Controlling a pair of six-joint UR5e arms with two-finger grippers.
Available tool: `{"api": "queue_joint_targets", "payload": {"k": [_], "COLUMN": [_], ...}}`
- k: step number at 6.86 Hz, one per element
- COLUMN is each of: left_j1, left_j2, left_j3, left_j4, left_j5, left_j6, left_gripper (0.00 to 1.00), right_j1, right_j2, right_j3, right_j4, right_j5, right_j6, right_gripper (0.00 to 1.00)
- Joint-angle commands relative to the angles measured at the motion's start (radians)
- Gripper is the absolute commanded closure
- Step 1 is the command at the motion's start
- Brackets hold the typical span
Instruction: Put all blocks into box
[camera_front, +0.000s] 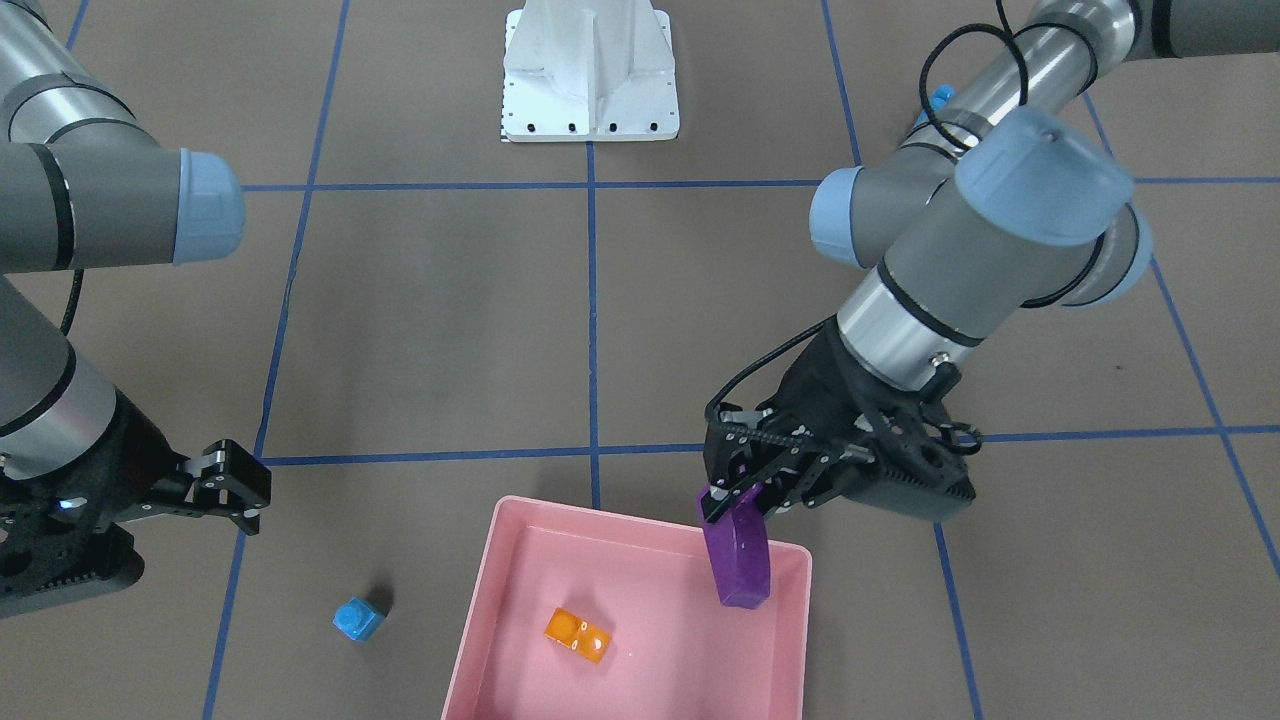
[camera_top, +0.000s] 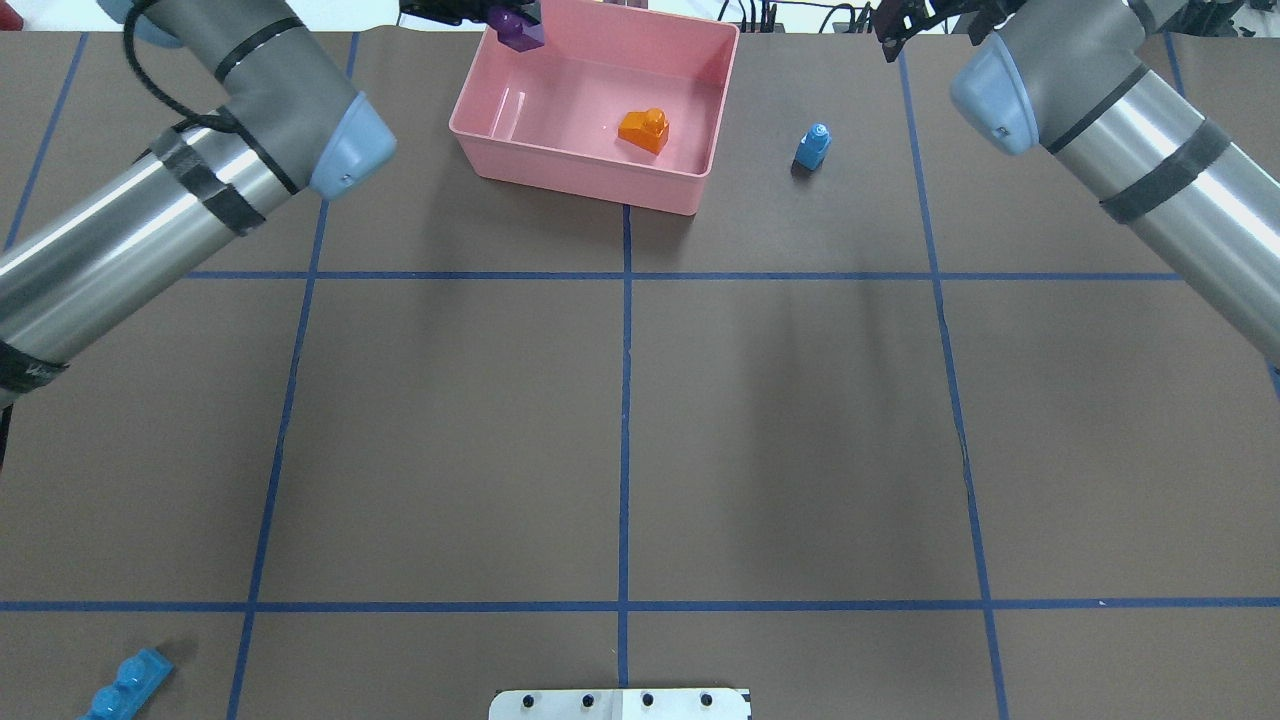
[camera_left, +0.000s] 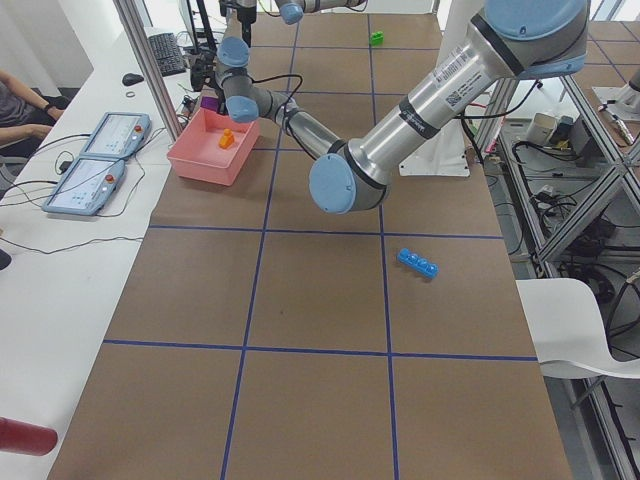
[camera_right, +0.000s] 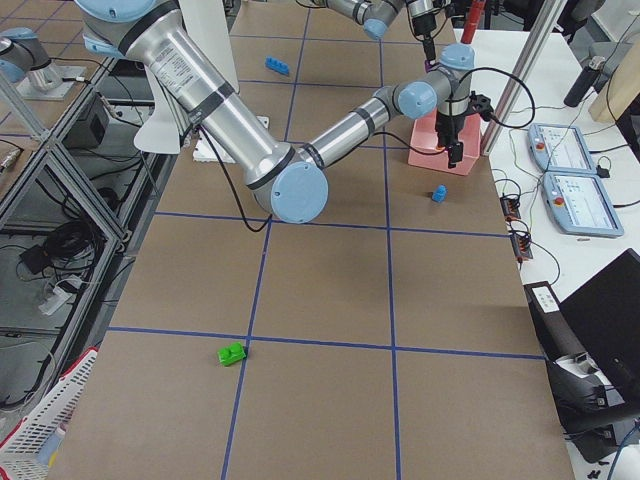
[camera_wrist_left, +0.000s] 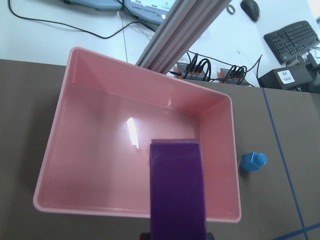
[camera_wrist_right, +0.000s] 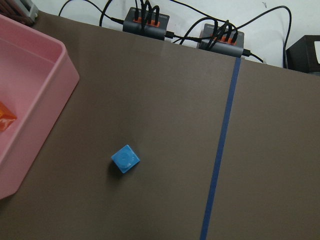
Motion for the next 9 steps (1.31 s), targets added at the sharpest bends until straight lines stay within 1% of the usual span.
{"api": "queue_joint_targets", "payload": {"k": [1,2,3,4,5,6,7,8,9], "left_j1": [0.067,0.114,0.137,0.144,0.144,0.144,0.145,0.145,0.145], "left_j2": [-0.108,-0.121,-0.125,-0.123,-0.122,-0.123,-0.123,-0.123,-0.123], "left_j3": [0.167,0.216,0.247,0.256,0.269,0.275,0.281,0.282,0.282], "left_j4": [-0.029,-0.029,-0.029,-0.026,-0.022,-0.017,-0.015,-0.015,-0.015], "left_j5": [0.15,0.266,0.319,0.324,0.332,0.347,0.352,0.353,0.355], "left_j6": [-0.002,-0.002,-0.002,-0.001,-0.001,-0.002,0.001,0.002,0.002], "left_gripper": [1.0,1.0,1.0,1.0,0.97,0.69,0.01,0.0,0.0], "right_j1": [-0.019,-0.03,-0.05,-0.074,-0.096,-0.111,-0.134,-0.148,-0.175], "right_j2": [-0.03,-0.026,-0.021,-0.016,0.028,0.068,0.088,0.109,0.132], "right_j3": [-0.048,-0.101,-0.165,-0.219,-0.285,-0.334,-0.394,-0.474,-0.532], "right_j4": [0.117,0.195,0.317,0.414,0.45,0.458,0.52,0.615,0.684], "right_j5": [-0.014,-0.014,-0.017,-0.063,-0.081,-0.12,-0.166,-0.172,-0.212], "right_j6": [-0.004,0.018,0.084,0.145,0.187,0.192,0.194,0.194,0.194], "right_gripper": [0.0,0.0,0.0,0.0,0.0,0.0,0.0,0.0,0.0]}}
